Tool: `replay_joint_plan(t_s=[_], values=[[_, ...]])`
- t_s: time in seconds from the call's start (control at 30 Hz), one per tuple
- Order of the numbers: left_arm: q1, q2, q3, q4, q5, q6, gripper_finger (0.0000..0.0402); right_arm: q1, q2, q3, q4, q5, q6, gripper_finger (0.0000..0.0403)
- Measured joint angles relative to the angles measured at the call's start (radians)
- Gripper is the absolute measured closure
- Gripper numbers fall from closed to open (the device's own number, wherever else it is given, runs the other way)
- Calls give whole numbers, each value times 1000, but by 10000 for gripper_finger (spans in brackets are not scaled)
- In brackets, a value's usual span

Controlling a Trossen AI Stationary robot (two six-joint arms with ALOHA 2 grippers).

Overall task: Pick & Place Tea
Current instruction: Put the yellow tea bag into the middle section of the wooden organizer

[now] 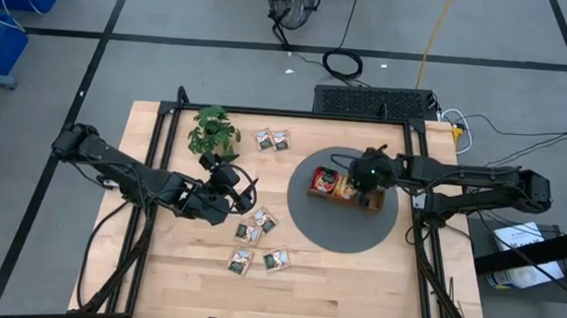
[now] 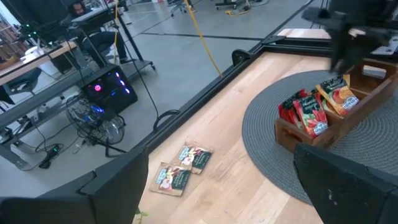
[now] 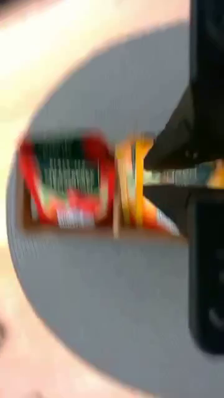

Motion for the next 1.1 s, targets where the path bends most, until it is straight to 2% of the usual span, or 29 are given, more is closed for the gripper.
replay_joint_plan(t_s=[0.07, 0.2, 0.4, 0.63, 1.1], values=[[0, 0, 0, -1, 0, 0, 9, 6, 13, -16, 13, -46, -20, 390], [0, 0, 1, -1, -1, 6, 9, -7, 52, -84, 48, -40, -17, 401], [0, 0, 1, 2, -1, 10, 9, -14, 77, -110, 90, -34, 6, 402], [0, 0, 1, 4, 0, 8, 9, -13, 19, -88, 84, -38, 14, 403], [0, 0, 1, 4, 3, 10, 9, -13, 69, -89, 70, -41, 40, 403]])
